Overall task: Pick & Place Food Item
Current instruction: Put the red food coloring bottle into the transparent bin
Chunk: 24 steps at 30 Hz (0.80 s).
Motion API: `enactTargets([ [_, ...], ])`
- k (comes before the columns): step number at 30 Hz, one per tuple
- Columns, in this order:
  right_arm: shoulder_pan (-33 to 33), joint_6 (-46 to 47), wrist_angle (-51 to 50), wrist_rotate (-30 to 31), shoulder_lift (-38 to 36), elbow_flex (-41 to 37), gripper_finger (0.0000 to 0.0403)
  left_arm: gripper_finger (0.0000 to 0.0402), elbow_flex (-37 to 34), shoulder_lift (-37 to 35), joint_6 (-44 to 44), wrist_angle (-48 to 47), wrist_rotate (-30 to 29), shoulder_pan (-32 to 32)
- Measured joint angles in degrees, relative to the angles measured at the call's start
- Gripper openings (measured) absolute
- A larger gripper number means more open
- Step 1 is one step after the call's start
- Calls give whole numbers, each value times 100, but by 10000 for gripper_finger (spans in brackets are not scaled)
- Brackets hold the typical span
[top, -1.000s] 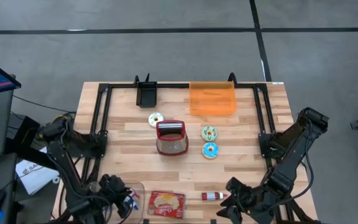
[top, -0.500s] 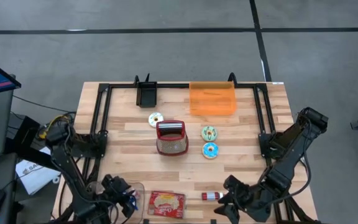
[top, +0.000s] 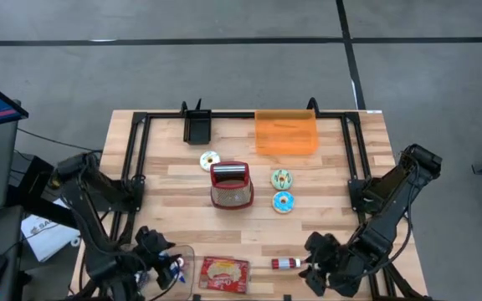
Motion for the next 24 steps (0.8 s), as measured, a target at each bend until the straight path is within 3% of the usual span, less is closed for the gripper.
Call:
enactTargets([
  [4,85,-699,-845,-310,2,-17,244,177,0,-647,848,178,-6,63],
  [8,115,-1897,-797,-552,9,-355,244,173,0,-1247,1672,486,-28,202],
  [15,67,-2981,892,-693,9,-1581,244,168,0,-1721,2830,1156,-35,480],
  [24,-201,-3301,2810,-402,11,-2919,244,171,0,-1736,3019,1409,-4,667],
])
